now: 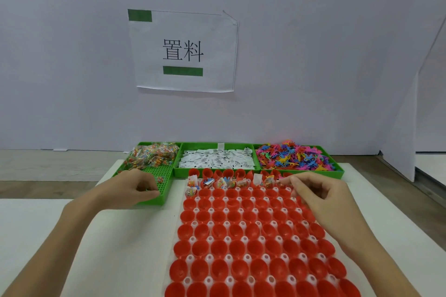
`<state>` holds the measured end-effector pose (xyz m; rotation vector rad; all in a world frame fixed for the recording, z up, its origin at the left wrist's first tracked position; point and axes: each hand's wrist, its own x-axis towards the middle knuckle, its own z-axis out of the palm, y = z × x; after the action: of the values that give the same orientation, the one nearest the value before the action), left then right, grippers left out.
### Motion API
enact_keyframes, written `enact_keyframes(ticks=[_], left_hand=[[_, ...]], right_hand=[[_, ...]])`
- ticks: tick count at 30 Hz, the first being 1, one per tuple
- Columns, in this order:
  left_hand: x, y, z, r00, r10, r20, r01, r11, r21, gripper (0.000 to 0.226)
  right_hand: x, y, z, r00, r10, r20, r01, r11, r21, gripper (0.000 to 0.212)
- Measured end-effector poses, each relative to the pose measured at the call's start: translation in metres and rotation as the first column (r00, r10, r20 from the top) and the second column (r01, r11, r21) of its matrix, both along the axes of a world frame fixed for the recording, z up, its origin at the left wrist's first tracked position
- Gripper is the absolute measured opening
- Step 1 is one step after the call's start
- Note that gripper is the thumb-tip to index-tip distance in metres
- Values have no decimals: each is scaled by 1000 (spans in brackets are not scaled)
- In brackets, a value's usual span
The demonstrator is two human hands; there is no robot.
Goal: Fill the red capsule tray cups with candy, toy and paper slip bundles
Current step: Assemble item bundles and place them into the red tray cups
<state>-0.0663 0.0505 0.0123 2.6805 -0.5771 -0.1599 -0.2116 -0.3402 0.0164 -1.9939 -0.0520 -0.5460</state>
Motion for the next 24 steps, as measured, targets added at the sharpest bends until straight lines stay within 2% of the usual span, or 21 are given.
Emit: enact_keyframes(ticks=[2, 5, 8, 11, 14, 17, 19, 21, 24], left_hand=[[-1, 0, 3, 999, 10, 47, -9, 1000, -24, 21], [-10, -2, 12, 959, 74, 274, -64, 997, -46, 22], [-31, -7, 17, 913, 144, 382, -30, 957, -289, 17], [-52, -17, 11, 915, 185, 359, 9, 880, -475, 16], [-67, -39, -1, 933, 221, 285, 17, 762, -647, 15], [-81, -63, -19, 967, 165, 196, 27, 693, -720, 15], [-87, -70, -27, 984, 142, 109, -2, 616, -788, 12], [-89, -72, -31, 991, 132, 11, -61, 528, -847, 10], [-89, -73, -33, 991, 120, -65, -113, 449, -887, 14]], right_hand=[[1, -1, -1, 1000, -7, -7, 7, 1000, -2, 23], [2, 0, -2, 1000, -16, -11, 16, 1000, -10, 24], [1, 0, -1, 1000, -24, -5, 24, 1000, -18, 26], [-2, 5, 0, 1000, -3, -7, 3, 1000, -10, 26], [-3, 10, 0, 999, 18, -38, -20, 999, -29, 25], [-3, 15, -1, 999, 18, -51, -22, 996, -87, 22], [1, 22, -1, 998, 24, -63, -33, 989, -142, 20], [10, 31, 3, 996, 34, -80, -52, 973, -224, 18], [40, 41, 13, 993, 37, -113, -77, 925, -372, 15]])
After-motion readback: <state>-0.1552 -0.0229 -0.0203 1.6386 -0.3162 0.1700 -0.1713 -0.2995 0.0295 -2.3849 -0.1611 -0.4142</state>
